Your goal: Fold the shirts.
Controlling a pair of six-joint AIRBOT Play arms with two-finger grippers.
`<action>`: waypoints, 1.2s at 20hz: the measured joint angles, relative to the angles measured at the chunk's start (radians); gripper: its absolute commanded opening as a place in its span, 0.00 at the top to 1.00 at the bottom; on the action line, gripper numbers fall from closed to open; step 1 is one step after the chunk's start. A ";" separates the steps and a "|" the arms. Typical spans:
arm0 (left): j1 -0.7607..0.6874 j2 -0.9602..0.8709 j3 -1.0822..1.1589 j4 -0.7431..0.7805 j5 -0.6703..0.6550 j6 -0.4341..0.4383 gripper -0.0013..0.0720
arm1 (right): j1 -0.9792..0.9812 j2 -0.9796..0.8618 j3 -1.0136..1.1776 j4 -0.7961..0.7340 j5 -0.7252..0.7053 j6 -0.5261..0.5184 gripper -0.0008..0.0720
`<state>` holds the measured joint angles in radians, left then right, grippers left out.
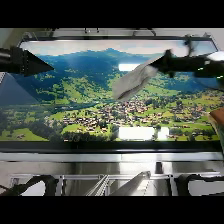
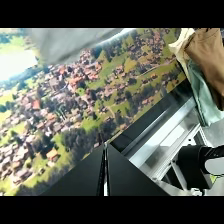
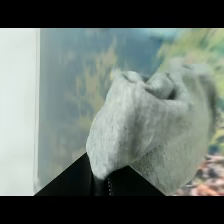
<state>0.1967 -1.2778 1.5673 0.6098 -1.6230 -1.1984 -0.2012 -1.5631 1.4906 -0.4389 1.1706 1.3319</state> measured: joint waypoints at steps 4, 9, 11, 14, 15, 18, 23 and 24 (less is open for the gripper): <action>-0.023 -0.074 0.000 0.002 -0.005 0.036 0.96 | -0.293 0.185 0.023 -0.254 0.113 0.153 0.97; -0.103 -0.159 -0.083 0.002 0.018 0.119 0.96 | -0.656 0.399 0.029 -0.648 0.247 0.308 0.97; -0.132 -0.187 -0.161 0.001 0.050 0.150 0.96 | -0.779 0.430 0.024 -0.762 0.319 0.334 0.97; -0.159 -0.225 -0.281 -0.002 0.072 0.175 0.96 | -0.900 0.444 -0.003 -0.940 0.407 0.343 0.97; -0.164 -0.234 -0.319 -0.002 0.079 0.182 0.96 | -0.925 0.447 -0.019 -0.989 0.425 0.344 0.97; -0.172 -0.247 -0.408 -0.005 0.088 0.204 0.96 | -0.965 0.447 -0.079 -1.087 0.460 0.351 0.97; -0.175 -0.254 -0.481 -0.009 0.091 0.233 0.96 | -0.985 0.441 -0.187 -1.210 0.485 0.363 0.17; -0.175 -0.254 -0.486 -0.009 0.091 0.239 0.96 | -0.986 0.438 -0.197 -1.223 0.486 0.364 0.17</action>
<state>0.0219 -1.5318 1.0813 0.6006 -1.5322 -0.9592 -1.1873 -1.1252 1.2938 -1.6615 1.6566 1.6955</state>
